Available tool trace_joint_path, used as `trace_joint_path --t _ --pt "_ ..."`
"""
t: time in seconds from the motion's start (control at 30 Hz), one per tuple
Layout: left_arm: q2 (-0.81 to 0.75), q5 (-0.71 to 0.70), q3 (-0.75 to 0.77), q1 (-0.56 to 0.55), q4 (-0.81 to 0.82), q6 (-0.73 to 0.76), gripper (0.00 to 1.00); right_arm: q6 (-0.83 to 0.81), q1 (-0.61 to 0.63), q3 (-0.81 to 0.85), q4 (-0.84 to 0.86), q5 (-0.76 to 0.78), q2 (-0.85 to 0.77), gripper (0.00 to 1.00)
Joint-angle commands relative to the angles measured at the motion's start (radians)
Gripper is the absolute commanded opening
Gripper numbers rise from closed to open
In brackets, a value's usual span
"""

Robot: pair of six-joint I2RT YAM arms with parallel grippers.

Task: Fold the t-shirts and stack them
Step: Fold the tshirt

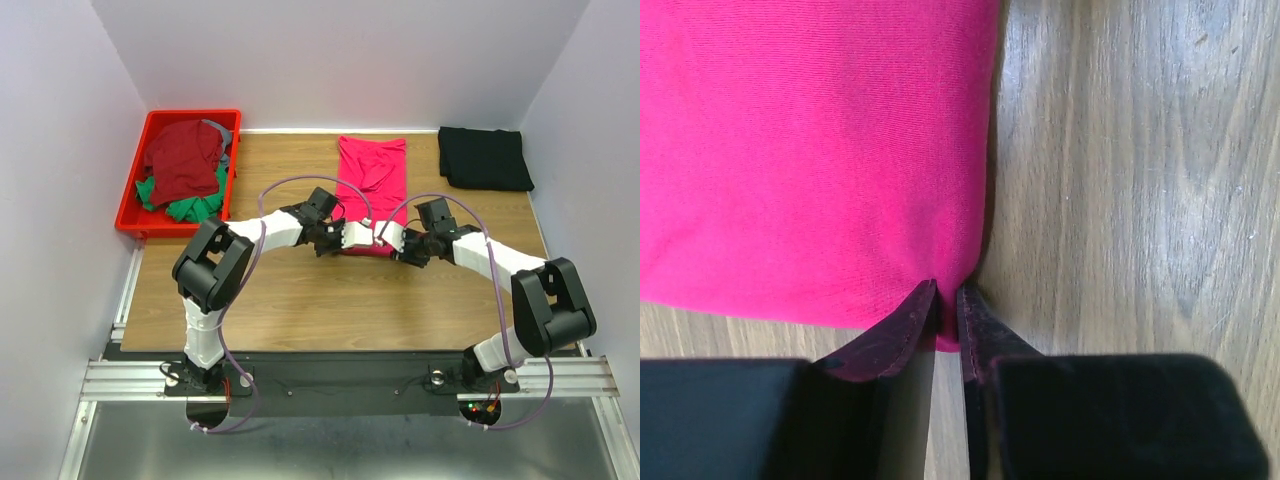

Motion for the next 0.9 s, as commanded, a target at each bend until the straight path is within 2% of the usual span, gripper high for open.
trace_joint_path --t 0.0,0.23,0.33,0.37,0.4,0.43,0.47,0.63,0.87 --pt "-0.011 0.016 0.03 -0.006 -0.038 -0.002 0.23 -0.005 0.008 0.013 0.045 -0.031 0.003 0.43" --pt "-0.016 0.022 0.025 -0.006 -0.041 -0.019 0.2 -0.054 0.008 -0.043 0.065 -0.011 0.044 0.35" --pt "-0.031 0.043 0.012 -0.006 -0.043 -0.014 0.13 -0.045 0.008 -0.05 0.083 0.001 0.048 0.19" --pt "-0.039 0.051 0.001 -0.006 -0.046 -0.011 0.1 -0.041 0.008 -0.049 0.085 0.008 0.049 0.09" --pt "-0.045 0.057 -0.002 -0.006 -0.05 -0.011 0.08 -0.03 0.008 -0.046 0.085 0.011 0.049 0.03" --pt "-0.051 0.068 -0.008 -0.006 -0.052 -0.011 0.03 -0.019 0.008 -0.043 0.085 0.015 0.043 0.0" --pt "-0.06 0.076 -0.014 -0.006 -0.054 -0.015 0.0 -0.01 0.007 -0.041 0.083 0.017 0.034 0.01" --pt "-0.143 0.108 -0.056 -0.01 -0.073 -0.037 0.0 0.021 0.008 -0.058 0.036 -0.029 -0.113 0.01" --pt "-0.267 0.123 -0.106 -0.037 -0.112 -0.066 0.0 0.061 0.008 -0.026 -0.151 -0.061 -0.254 0.0"
